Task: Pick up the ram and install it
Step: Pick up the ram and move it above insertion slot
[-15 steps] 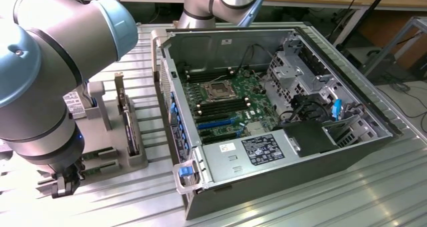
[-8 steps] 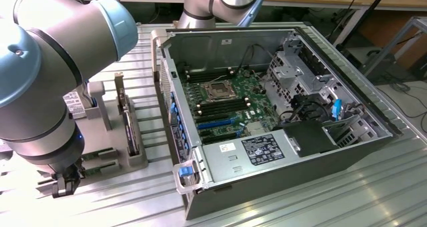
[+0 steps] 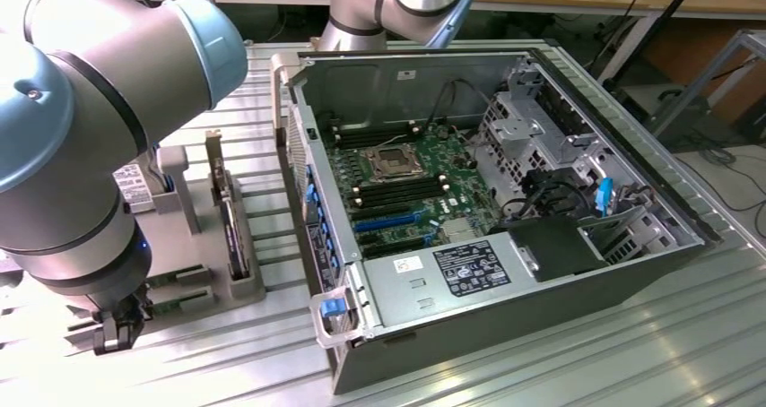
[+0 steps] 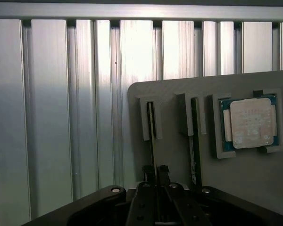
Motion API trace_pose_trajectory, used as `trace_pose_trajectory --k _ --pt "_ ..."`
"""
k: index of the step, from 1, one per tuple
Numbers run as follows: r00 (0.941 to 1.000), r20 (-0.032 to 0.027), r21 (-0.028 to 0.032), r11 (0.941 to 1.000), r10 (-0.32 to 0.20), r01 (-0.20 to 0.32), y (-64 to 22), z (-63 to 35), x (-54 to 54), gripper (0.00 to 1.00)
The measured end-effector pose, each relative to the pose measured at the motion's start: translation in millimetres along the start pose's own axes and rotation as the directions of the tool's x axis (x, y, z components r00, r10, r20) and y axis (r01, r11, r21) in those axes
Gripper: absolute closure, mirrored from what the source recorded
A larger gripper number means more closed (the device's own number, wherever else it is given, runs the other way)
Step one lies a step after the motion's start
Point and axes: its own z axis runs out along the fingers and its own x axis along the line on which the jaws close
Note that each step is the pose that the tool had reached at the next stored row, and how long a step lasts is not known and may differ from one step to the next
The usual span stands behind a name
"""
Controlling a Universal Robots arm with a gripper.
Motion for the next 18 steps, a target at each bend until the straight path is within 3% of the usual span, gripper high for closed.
trace_pose_trajectory --k 8,18 --pt "1.0000 0.0001 -0.0003 1.0000 0.000 0.000 0.2 -7.5 -0.5 0.86" --pt "1.0000 0.0000 -0.0004 1.0000 0.000 0.000 0.3 -8.6 -0.5 0.86"
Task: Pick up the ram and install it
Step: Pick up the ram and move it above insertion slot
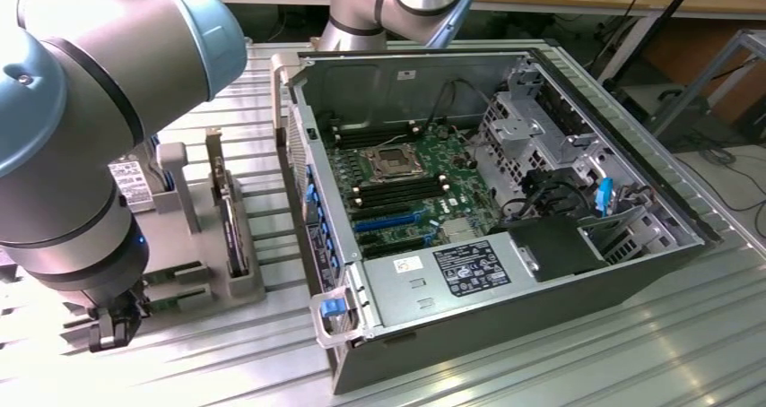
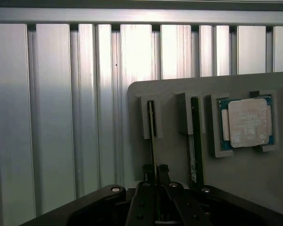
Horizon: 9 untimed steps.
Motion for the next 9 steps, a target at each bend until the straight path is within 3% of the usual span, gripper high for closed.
trace_pose_trajectory --k 3,4,6,7,9 --pt "1.0000 -0.0006 -0.0001 1.0000 0.000 0.000 0.0 -0.1 -0.2 0.86" --pt "1.0000 -0.0065 -0.0005 1.0000 0.000 0.000 0.0 -0.3 -1.9 0.86" --pt "0.9997 -0.0244 0.0001 1.0000 0.001 -0.001 0.0 0.1 -6.3 0.86" --pt "0.9996 -0.0275 0.0002 1.0000 0.001 -0.001 0.0 0.1 -7.2 0.86" --pt "0.9996 -0.0275 0.0003 1.0000 0.001 -0.001 0.0 0.0 -7.2 0.86"
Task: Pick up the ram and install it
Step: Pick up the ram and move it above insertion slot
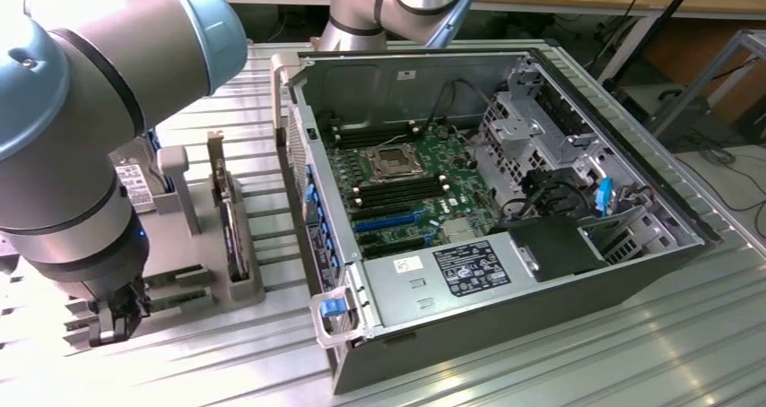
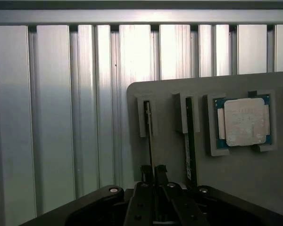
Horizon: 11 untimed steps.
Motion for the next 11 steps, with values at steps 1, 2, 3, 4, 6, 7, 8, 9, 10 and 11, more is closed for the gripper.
trace_pose_trajectory --k 1,2,3,4,6,7,8,9,10,11 --pt "1.0000 0.0000 0.0001 1.0000 0.000 0.000 0.0 -0.4 -0.1 0.86" --pt "1.0000 -0.0003 -0.0001 1.0000 0.000 0.000 0.0 -1.2 -0.1 0.86" --pt "1.0000 0.0000 0.0000 1.0000 0.000 0.000 0.1 -3.7 -0.2 0.86" --pt "1.0000 0.0002 0.0000 1.0000 0.000 0.000 0.4 -9.8 -0.4 0.86" --pt "1.0000 0.0002 0.0000 1.0000 0.000 0.000 0.7 -18.0 -0.7 0.86" --pt "1.0000 0.0002 -0.0001 1.0000 0.000 0.000 0.8 -21.0 -0.8 0.86" --pt "1.0000 0.0003 0.0000 1.0000 0.000 0.000 0.9 -23.6 -0.8 0.86" --pt "1.0000 0.0003 0.0000 1.0000 0.000 0.000 0.9 -26.6 -0.9 0.86" --pt "1.0000 0.0003 0.0001 1.0000 0.000 0.000 1.0 -29.0 -1.0 0.86" --pt "1.0000 0.0002 0.0000 1.0000 0.000 0.000 1.2 -32.9 -1.1 0.86"
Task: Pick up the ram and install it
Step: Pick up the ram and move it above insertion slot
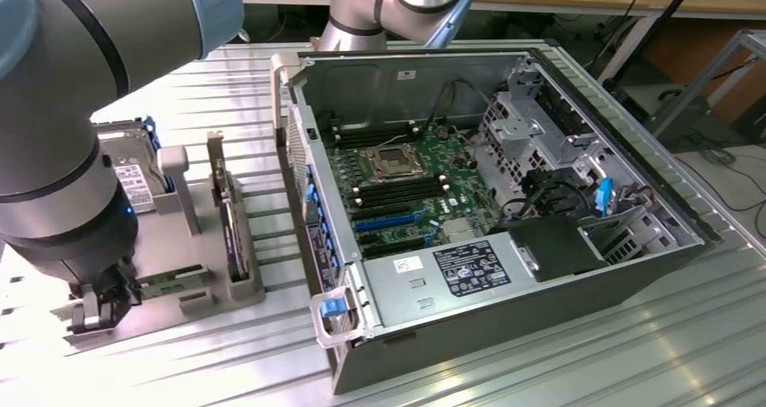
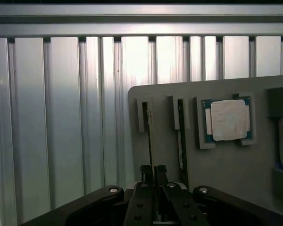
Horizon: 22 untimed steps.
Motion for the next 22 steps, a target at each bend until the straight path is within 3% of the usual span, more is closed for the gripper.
trace_pose_trajectory --k 11,20,22 --pt "1.0000 0.0000 0.0000 1.0000 0.000 0.000 1.3 -37.8 -1.2 0.86" --pt "1.0000 0.0000 0.0000 1.0000 0.000 0.000 2.1 -61.8 -2.0 0.86" --pt "1.0000 0.0000 0.0000 1.0000 0.000 0.000 2.5 -71.5 -2.3 0.86"
